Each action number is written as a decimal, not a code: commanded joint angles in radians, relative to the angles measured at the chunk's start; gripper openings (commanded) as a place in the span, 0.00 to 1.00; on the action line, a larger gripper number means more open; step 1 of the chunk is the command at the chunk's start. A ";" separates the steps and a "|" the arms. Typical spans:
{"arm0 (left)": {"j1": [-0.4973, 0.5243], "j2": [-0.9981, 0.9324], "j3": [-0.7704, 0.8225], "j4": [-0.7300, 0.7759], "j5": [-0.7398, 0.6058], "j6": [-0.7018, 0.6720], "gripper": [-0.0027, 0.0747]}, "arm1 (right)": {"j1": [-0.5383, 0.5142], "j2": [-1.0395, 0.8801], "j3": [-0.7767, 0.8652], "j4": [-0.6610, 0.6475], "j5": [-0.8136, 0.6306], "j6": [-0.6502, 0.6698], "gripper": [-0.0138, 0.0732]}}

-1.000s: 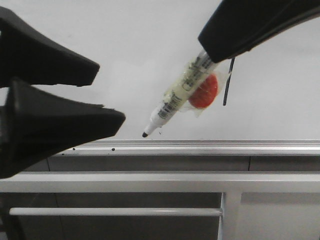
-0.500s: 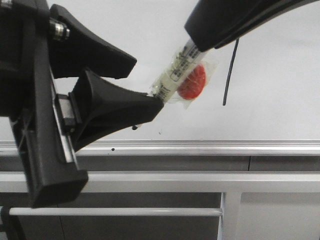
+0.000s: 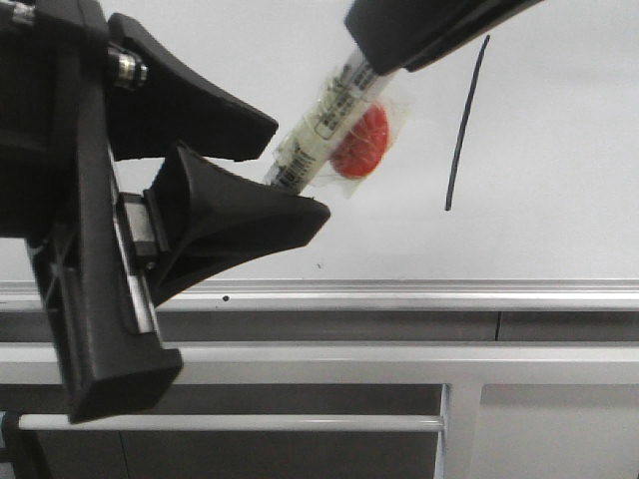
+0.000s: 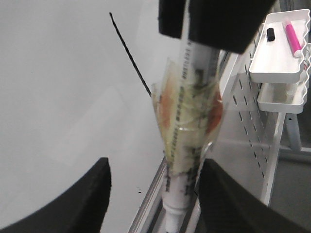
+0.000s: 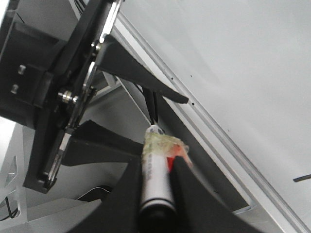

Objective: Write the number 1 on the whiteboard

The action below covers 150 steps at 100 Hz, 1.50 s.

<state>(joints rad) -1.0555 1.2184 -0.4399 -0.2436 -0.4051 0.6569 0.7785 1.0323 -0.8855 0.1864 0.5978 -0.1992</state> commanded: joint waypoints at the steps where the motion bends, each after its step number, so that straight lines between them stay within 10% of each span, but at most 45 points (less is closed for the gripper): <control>1: -0.007 -0.014 -0.029 0.004 -0.078 -0.003 0.50 | 0.002 -0.012 -0.035 -0.002 -0.063 -0.003 0.11; 12: -0.007 -0.014 -0.029 0.004 -0.078 -0.003 0.39 | 0.002 -0.012 -0.035 -0.002 -0.063 -0.003 0.11; 24: -0.007 -0.014 -0.029 0.004 -0.078 -0.003 0.01 | 0.002 -0.012 -0.035 -0.002 -0.063 -0.003 0.11; 66: -0.007 -0.014 -0.029 -0.001 -0.102 -0.006 0.01 | 0.002 -0.012 -0.038 0.007 -0.069 -0.003 0.13; 94: -0.007 -0.014 -0.029 -0.014 -0.111 -0.006 0.01 | 0.000 -0.014 -0.080 0.003 -0.069 -0.005 0.81; 124: -0.045 -0.014 0.032 -0.223 -0.244 -0.075 0.01 | 0.000 -0.173 -0.085 -0.127 -0.065 -0.005 0.53; 141: -0.156 -0.014 0.134 -0.344 -0.485 -0.246 0.01 | 0.000 -0.310 -0.085 -0.180 -0.009 -0.005 0.08; 150: -0.227 -0.011 0.166 -0.481 -0.582 -0.246 0.01 | 0.000 -0.368 -0.079 -0.214 0.011 -0.002 0.09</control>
<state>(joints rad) -1.2207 1.2187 -0.2789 -0.6202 -0.8079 0.4440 0.7785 0.7173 -0.9353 0.0133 0.6486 -0.1992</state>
